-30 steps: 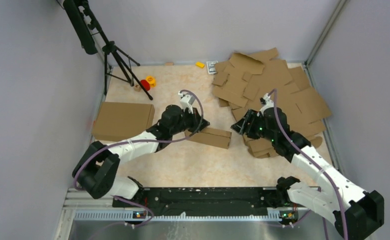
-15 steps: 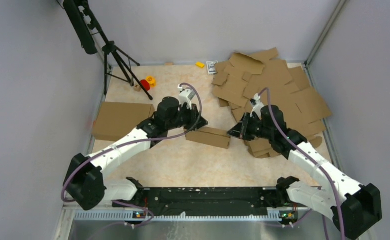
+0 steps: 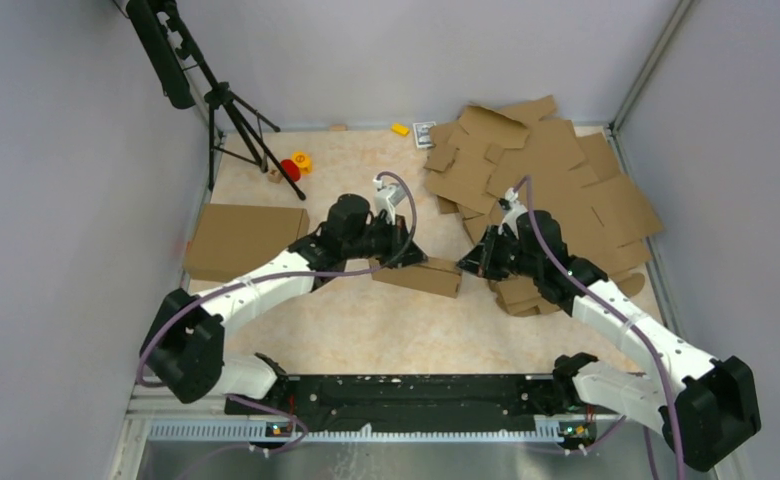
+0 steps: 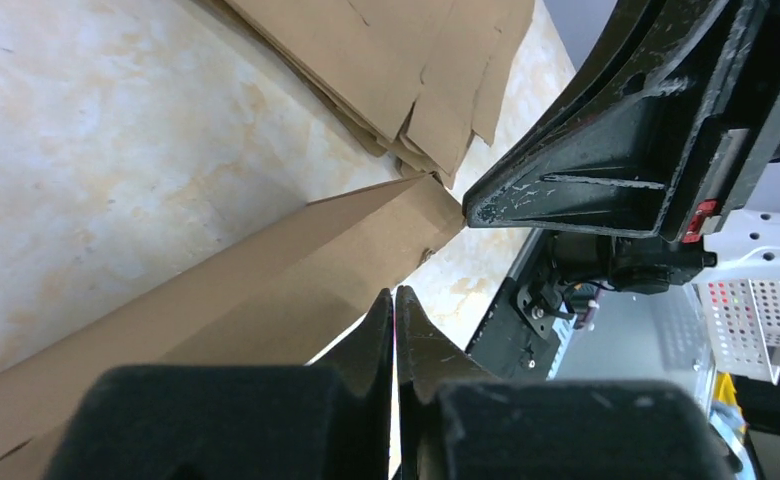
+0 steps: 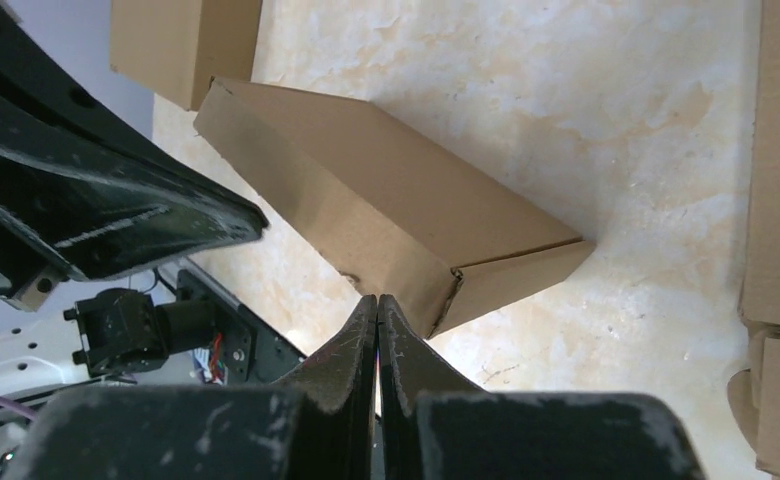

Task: Fold the paper box
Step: Close the paper box at the center of the board.

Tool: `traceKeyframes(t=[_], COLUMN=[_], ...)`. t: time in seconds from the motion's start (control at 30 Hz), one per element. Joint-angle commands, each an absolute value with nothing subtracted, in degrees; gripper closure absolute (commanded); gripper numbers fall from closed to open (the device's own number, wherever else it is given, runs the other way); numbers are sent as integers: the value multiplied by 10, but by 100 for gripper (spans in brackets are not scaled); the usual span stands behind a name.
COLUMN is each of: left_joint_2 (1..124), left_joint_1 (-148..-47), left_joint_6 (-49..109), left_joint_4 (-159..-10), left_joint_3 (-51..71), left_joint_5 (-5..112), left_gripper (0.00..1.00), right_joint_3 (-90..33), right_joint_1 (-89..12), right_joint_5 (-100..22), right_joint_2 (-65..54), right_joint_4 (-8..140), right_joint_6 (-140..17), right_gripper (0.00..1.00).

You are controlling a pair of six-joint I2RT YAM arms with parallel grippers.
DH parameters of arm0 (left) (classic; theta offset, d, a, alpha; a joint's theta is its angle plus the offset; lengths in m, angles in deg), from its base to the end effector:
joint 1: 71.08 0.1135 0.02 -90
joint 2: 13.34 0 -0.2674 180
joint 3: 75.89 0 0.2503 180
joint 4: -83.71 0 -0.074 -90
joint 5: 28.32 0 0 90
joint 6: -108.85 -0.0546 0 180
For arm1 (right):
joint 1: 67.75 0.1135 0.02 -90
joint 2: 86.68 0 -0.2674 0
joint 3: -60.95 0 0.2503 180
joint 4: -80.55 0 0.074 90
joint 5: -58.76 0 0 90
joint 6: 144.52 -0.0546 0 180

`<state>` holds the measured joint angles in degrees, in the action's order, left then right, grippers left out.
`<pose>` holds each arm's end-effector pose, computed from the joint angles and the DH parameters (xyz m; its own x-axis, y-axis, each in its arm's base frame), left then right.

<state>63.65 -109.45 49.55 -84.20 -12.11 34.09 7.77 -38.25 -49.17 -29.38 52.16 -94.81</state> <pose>0.2306 -0.2148 0.2645 -0.7366 0.0060 -0.6763 0.5843 0.5094 -0.6318 0.1931 0.1286 0.2528 -0.8059 0.2509 -0.5363 -0.2272 0.7053 0.6715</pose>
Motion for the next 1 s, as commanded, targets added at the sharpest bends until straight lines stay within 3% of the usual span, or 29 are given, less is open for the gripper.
traceKeyframes(t=[0.0,0.4,0.77,0.97], left_joint_2=[677,737,666,698], left_joint_1=[-1121,-1144,-1142,-1140], left_joint_6=[516,519,508,506], left_joint_4=[-896,-923,-869,-874], left_joint_3=[-85,-102,-65,-61], left_joint_5=[300,323,344,354], left_gripper=[100,100,100,100], right_joint_3=[77,121,123,124], right_joint_1=[-380,-380,-380,-380], right_joint_5=[-475,-464,-468,-470], right_joint_2=[-299,-282,-277,-277], right_joint_4=[539,548,556,558], right_joint_6=[-929,-913,-908,-909], right_gripper=[100,100,100,100])
